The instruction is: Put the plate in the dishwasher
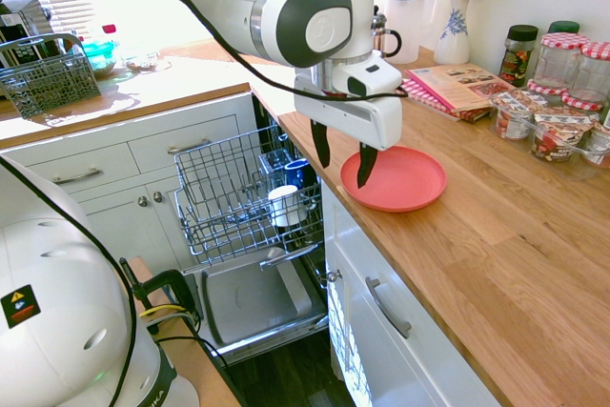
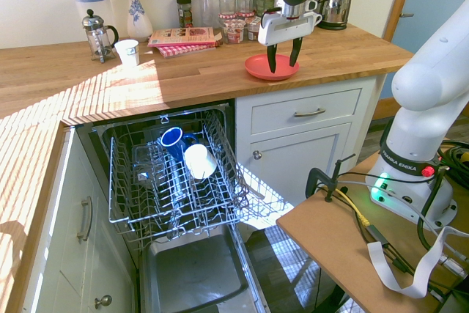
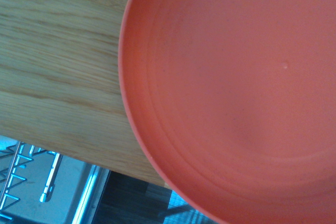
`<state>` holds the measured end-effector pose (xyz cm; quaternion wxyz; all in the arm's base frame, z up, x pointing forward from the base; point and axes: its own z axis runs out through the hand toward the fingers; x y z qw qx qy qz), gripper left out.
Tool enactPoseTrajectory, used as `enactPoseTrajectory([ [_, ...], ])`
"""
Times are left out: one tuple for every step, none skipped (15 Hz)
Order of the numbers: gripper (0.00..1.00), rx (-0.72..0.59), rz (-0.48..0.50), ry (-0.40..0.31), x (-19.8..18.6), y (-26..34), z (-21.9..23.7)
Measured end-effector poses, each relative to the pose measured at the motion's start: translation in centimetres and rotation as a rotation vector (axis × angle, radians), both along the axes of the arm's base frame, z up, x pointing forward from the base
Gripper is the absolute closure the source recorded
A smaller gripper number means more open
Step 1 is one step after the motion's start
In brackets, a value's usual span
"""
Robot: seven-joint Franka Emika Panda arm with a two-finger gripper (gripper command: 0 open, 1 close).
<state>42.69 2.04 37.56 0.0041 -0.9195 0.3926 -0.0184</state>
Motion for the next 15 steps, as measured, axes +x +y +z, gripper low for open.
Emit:
enactPoseTrajectory([
  [0.0,0.002,-0.002,0.001,0.0,0.0,0.0],
  [0.0,0.009,-0.011,0.001,0.0,-0.2,0.0],
  [0.0,0.016,-0.027,0.001,0.0,-0.7,0.0],
  [0.0,0.023,-0.047,0.001,0.0,-1.5,0.0],
  [0.0,0.03,-0.071,-0.003,0.0,-2.6,0.1],
  [0.0,0.039,-0.093,-0.014,-0.1,-3.9,0.2],
  [0.0,0.054,-0.113,-0.033,-0.3,-5.2,0.2],
  [0.0,0.073,-0.131,-0.052,-0.6,-6.4,0.0],
  [0.0,0.095,-0.152,-0.075,-0.9,-7.7,-0.3],
  [0.0,0.117,-0.17,-0.096,-1.3,-8.9,-0.9],
  [0.0,0.14,-0.191,-0.122,-1.6,-9.9,-1.5],
  [0.0,0.162,-0.214,-0.15,-1.9,-10.7,-2.2],
  [0.0,0.183,-0.235,-0.174,-1.9,-11.3,-2.7],
  [0.0,0.208,-0.253,-0.201,-1.8,-11.8,-3.1],
  [1.0,0.235,-0.27,-0.225,-1.7,-12.1,-3.5],
])
